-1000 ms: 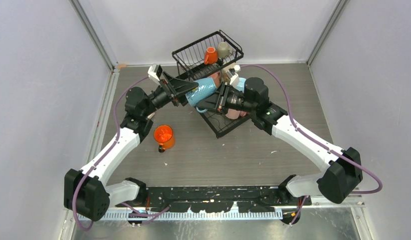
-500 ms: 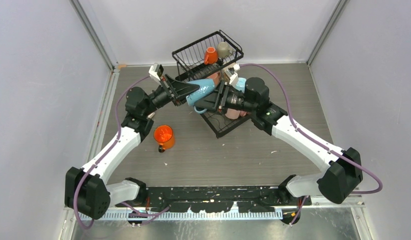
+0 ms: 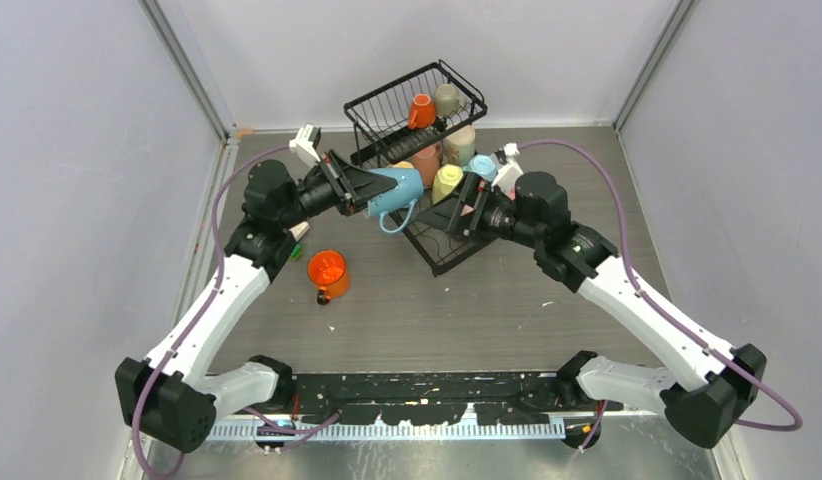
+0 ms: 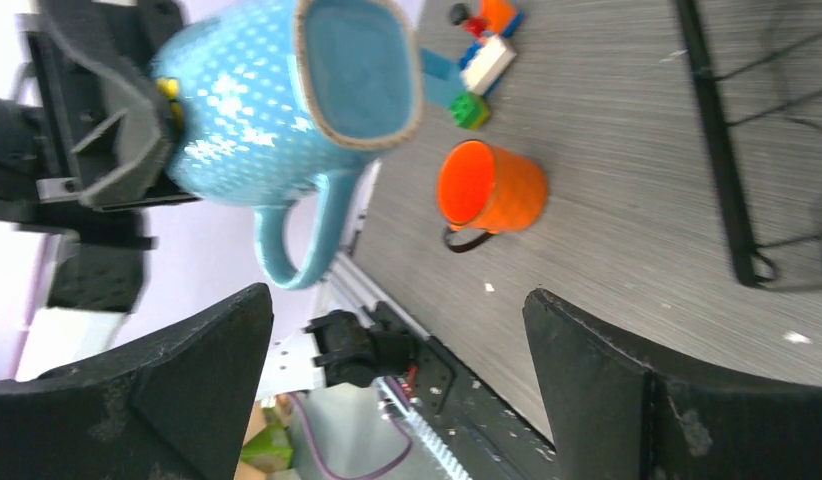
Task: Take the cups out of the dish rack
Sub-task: Place the cup at the center of the board.
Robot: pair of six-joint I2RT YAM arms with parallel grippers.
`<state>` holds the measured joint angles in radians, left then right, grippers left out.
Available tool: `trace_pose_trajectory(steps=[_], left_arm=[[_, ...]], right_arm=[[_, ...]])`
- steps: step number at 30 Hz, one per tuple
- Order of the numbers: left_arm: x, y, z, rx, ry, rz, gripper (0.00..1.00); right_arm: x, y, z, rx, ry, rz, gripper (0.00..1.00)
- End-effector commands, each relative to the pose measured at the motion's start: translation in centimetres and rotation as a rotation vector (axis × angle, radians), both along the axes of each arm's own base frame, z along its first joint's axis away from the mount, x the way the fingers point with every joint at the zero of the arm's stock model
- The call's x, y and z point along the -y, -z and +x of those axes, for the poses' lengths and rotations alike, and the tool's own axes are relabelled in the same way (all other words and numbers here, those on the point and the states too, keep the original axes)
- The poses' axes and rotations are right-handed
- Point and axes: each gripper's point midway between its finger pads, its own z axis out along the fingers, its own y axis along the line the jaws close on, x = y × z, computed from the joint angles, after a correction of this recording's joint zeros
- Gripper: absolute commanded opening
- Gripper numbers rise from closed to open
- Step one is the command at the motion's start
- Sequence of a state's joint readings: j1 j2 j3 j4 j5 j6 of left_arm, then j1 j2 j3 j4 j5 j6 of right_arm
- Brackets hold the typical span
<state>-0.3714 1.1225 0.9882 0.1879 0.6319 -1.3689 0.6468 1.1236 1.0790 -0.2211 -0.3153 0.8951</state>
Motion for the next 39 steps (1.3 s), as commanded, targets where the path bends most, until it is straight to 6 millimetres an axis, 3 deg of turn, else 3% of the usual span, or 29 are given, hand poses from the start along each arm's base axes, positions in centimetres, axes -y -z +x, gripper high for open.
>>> trace_pose_trajectory(steps=[1, 8, 16, 24, 39], left_arm=[[-1.0, -1.6, -1.7, 0.133, -0.027, 0.145, 0.0], [-1.2, 4.0, -2.9, 0.08, -0.037, 0.488, 0.0], [-1.3, 8.9, -3.9, 0.07, -0.046, 0.824, 0.0], [-0.3, 15.6, -3.1, -0.014, 0.041, 1.064, 0.0], [0.0, 23.2, -0.9, -0.117, 0.122, 1.31, 0.0]], right_arm=[[4.1, 1.7, 0.7, 0.034, 0.16, -0.174, 1.0], [7.8, 3.3, 1.2, 0.024, 0.316, -0.309, 1.0], [9.6, 4.4, 1.7, 0.02, 0.396, -0.376, 1.0], [10.4, 4.7, 1.5, 0.027, 0.418, -0.394, 1.0], [10.6, 5.4, 1.4, 0.03, 0.41, -0.422, 1.0]])
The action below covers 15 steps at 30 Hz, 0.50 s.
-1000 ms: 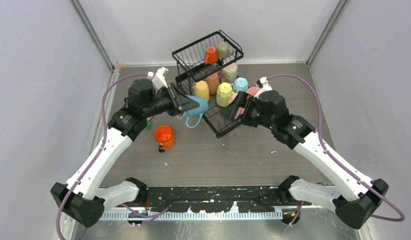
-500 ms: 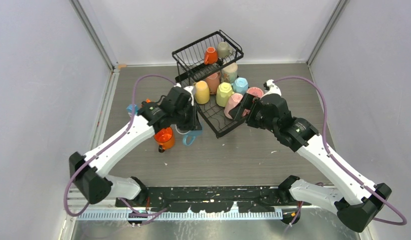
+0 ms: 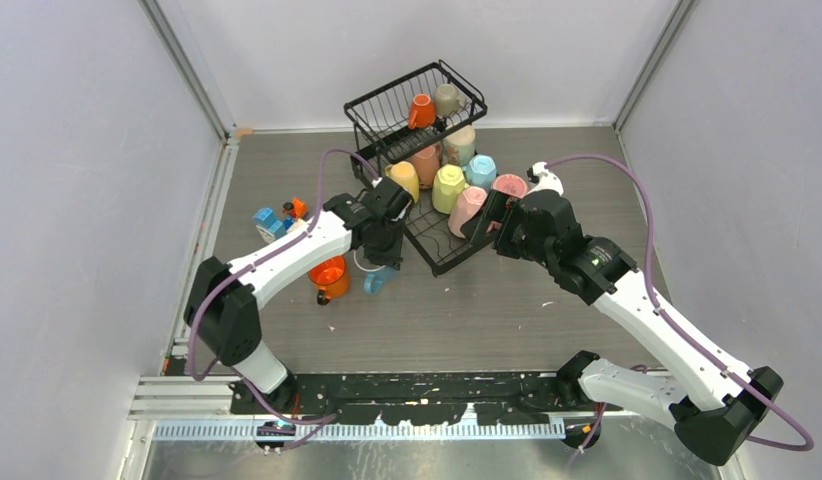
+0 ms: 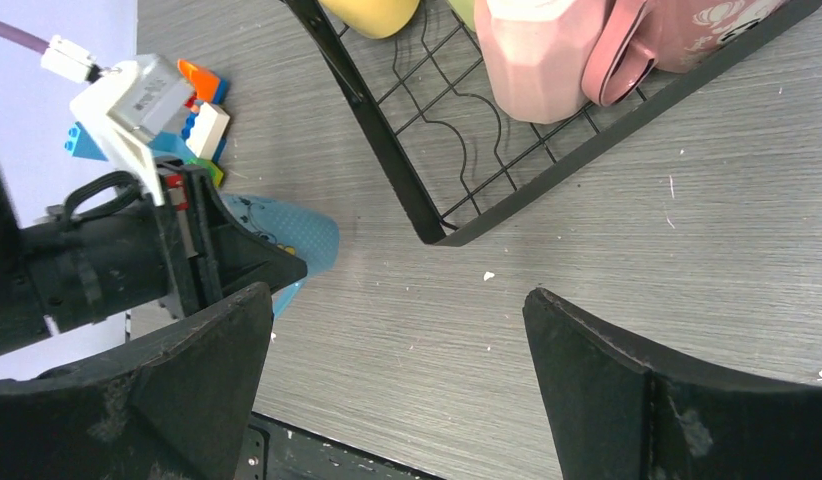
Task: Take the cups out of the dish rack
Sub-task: Place the cup at the center of the board.
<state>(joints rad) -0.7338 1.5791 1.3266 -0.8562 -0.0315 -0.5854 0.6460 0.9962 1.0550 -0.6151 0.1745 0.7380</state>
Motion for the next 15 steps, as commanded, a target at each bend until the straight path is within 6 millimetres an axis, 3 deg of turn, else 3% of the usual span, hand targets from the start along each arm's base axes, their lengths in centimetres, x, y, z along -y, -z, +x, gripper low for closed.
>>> trace_pose_trajectory(steps=[1, 7, 15], left_arm=[[0.4, -0.7, 1.4, 0.051, 0.019, 0.025, 0.0], [0.0, 1.6, 1.4, 0.01, 0.019, 0.084, 0.0], [-0.8, 3.1, 1.5, -0.005, 0.019, 0.145, 0.0]], right_arm=[[0.3, -1.1, 0.4, 0.047, 0.013, 0.005, 1.0], [0.1, -0.7, 0.4, 0.035, 0.002, -0.003, 1.0], [-0.2, -0.5, 0.4, 0.028, -0.009, -0.001, 1.0]])
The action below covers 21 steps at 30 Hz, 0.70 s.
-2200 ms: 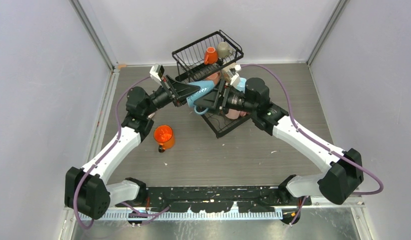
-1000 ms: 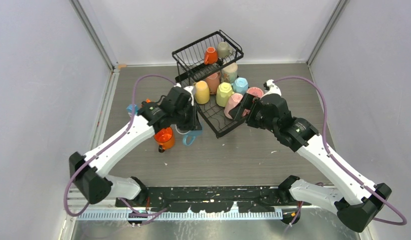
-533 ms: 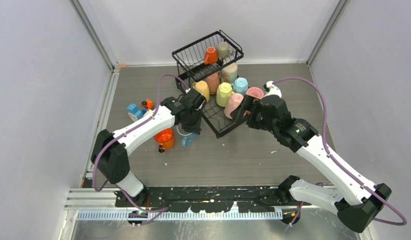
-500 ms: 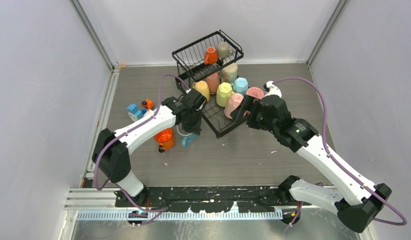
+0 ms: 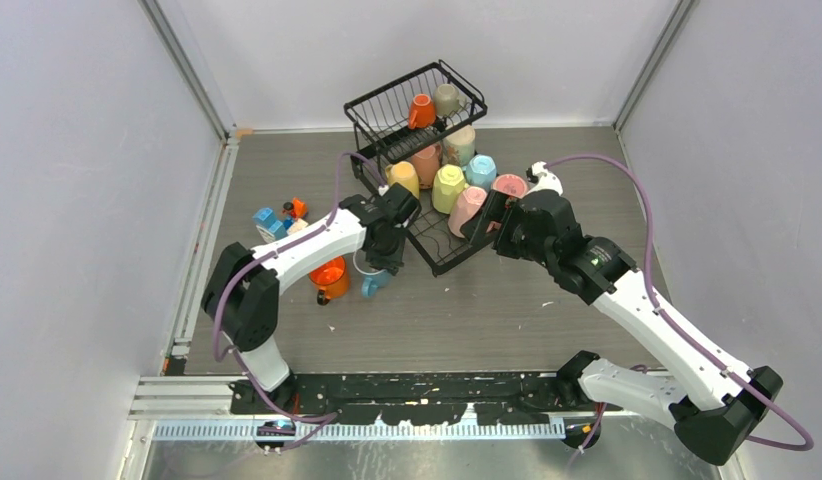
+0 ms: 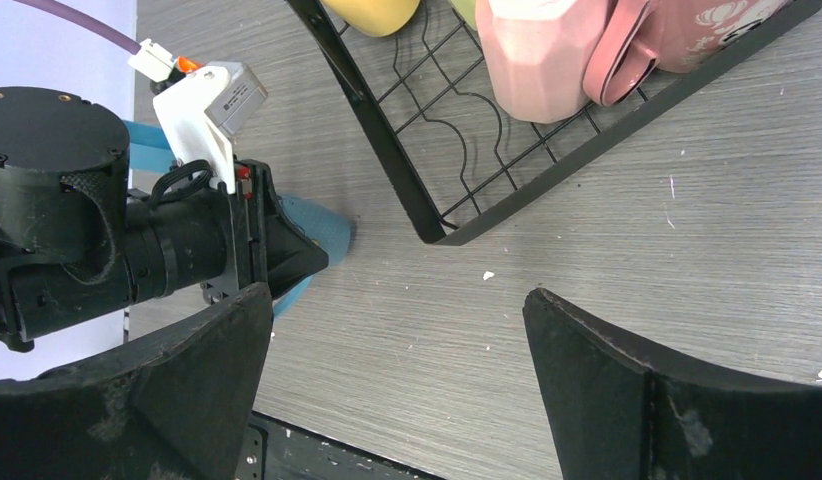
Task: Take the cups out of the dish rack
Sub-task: Place the cup at the center of the board.
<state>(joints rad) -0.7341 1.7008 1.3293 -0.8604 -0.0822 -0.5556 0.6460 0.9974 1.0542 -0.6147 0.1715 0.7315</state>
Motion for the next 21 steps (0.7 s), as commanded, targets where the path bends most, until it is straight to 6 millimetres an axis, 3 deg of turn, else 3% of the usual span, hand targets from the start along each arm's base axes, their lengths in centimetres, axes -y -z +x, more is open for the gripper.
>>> trace_pose_trajectory(steps=[1, 21], left_arm=[[0.0, -0.8, 0.9, 0.045, 0.017, 0.019, 0.0], [-1.5, 1.5, 0.0, 0.012, 0.003, 0.077, 0.0]], right_arm=[[-0.2, -0.5, 0.5, 0.026, -0.004, 0.003, 1.0], [-1.3, 0.1, 0.9, -0.001, -0.029, 0.01, 1.0]])
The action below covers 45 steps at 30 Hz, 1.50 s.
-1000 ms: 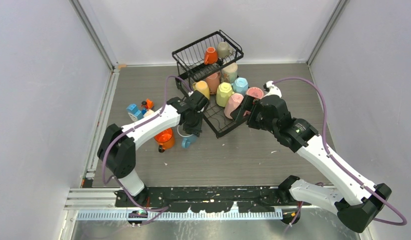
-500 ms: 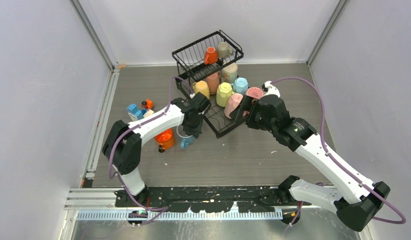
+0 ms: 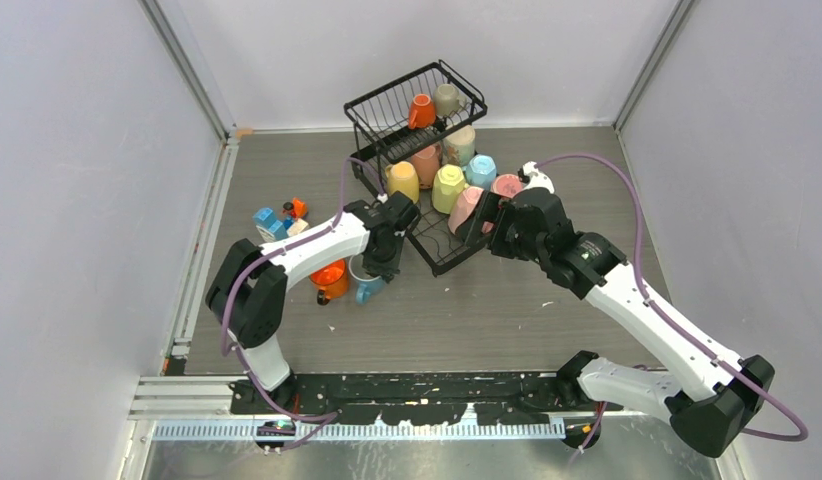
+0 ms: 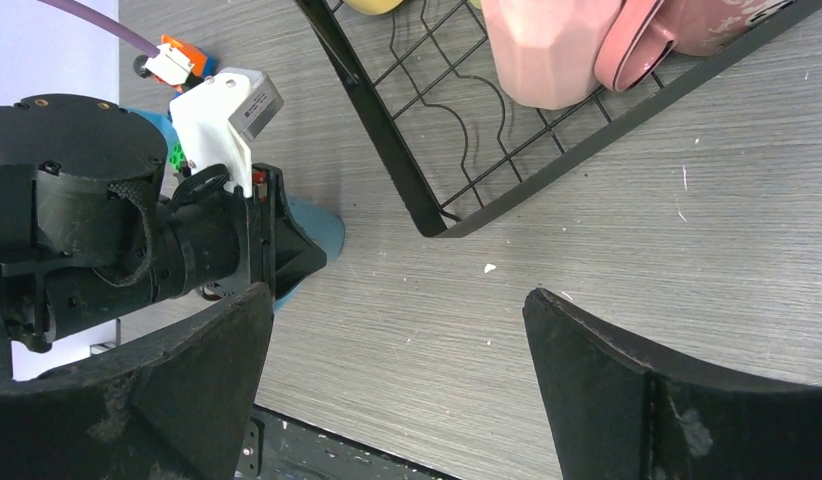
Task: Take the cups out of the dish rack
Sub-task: Place the cup at the center of the board.
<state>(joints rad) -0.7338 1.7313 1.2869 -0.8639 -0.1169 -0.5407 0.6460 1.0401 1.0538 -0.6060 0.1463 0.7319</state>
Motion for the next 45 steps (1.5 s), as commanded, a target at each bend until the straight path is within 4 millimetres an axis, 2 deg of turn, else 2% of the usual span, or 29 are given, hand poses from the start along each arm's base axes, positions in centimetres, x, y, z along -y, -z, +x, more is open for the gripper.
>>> trace_pose_trajectory(steps=[1, 5, 12, 19, 24, 31, 38, 45], left_arm=[[0.0, -0.7, 0.6, 0.045, 0.0, -0.002, 0.0], [0.0, -0.6, 0.6, 0.045, -0.001, -0.002, 0.03], [-0.4, -0.6, 0.7, 0.058, -0.002, 0.013, 0.24], [-0.4, -1.5, 0.7, 0.077, 0.005, -0.009, 0.35], [0.0, -3.3, 0.7, 0.102, 0.02, -0.047, 0.46], [0.6, -6.9, 0.6, 0.16, 0.041, -0.131, 0.67], [1.1, -10.7, 0.0, 0.216, 0.063, -0.237, 0.83], [1.1, -14.3, -0.9, 0.276, 0.069, -0.332, 1.0]], right_arm=[[-0.6, -1.0, 0.7, 0.034, -0.011, 0.02, 1.0], [-0.8, -0.9, 0.8, 0.029, -0.016, 0.014, 1.0], [-1.1, -0.4, 0.9, 0.015, -0.028, 0.007, 1.0], [-1.1, -0.1, 0.8, 0.006, -0.031, 0.002, 1.0], [-1.0, -0.1, 1.0, 0.0, -0.022, -0.008, 1.0], [-0.3, -0.1, 1.8, -0.007, 0.038, -0.041, 1.0], [1.2, -0.4, 3.7, 0.002, 0.136, -0.137, 1.0], [1.5, -0.2, 6.4, -0.011, 0.16, -0.182, 1.0]])
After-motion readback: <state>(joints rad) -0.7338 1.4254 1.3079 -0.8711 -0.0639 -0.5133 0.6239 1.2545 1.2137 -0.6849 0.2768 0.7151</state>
